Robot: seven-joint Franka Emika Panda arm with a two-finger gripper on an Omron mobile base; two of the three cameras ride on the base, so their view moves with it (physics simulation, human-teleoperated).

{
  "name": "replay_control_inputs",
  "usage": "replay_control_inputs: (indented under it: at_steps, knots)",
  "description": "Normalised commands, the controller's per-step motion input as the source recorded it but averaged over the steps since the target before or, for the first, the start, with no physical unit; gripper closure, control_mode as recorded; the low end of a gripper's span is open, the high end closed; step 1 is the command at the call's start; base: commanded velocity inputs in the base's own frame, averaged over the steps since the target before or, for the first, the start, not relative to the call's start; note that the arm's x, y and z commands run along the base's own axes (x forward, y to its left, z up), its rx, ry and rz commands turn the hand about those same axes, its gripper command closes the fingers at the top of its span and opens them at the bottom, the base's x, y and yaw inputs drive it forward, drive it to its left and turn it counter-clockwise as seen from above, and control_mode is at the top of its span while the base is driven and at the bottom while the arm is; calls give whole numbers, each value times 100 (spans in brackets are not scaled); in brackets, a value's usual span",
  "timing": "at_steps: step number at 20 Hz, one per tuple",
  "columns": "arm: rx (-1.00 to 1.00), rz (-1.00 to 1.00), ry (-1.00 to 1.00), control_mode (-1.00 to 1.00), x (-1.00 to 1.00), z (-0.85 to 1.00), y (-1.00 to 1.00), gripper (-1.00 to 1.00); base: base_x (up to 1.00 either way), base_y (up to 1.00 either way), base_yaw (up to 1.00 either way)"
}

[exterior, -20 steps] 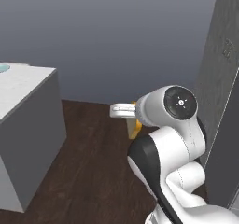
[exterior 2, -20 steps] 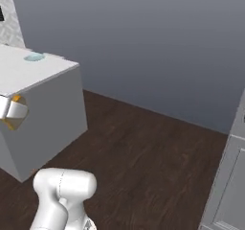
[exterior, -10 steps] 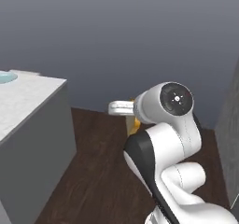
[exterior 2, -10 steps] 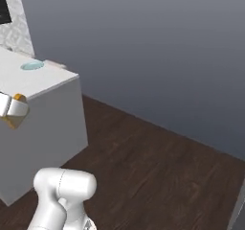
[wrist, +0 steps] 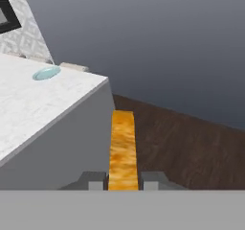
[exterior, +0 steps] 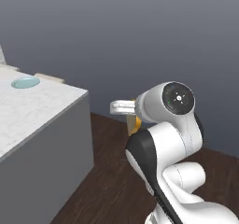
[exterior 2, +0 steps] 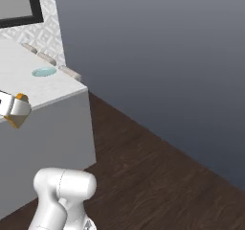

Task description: Start the toaster. Once the lever pops up, take the bread to the plate on the dining counter.

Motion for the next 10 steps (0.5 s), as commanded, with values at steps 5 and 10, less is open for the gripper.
replay_control_inputs:
  at_steps: [5, 10]
  knots:
    - [0, 0, 0, 100, 0, 0, 0, 100, 100, -41, 32]
    - [0, 0, 0, 100, 0, 0, 0, 100, 100, -62, 30]
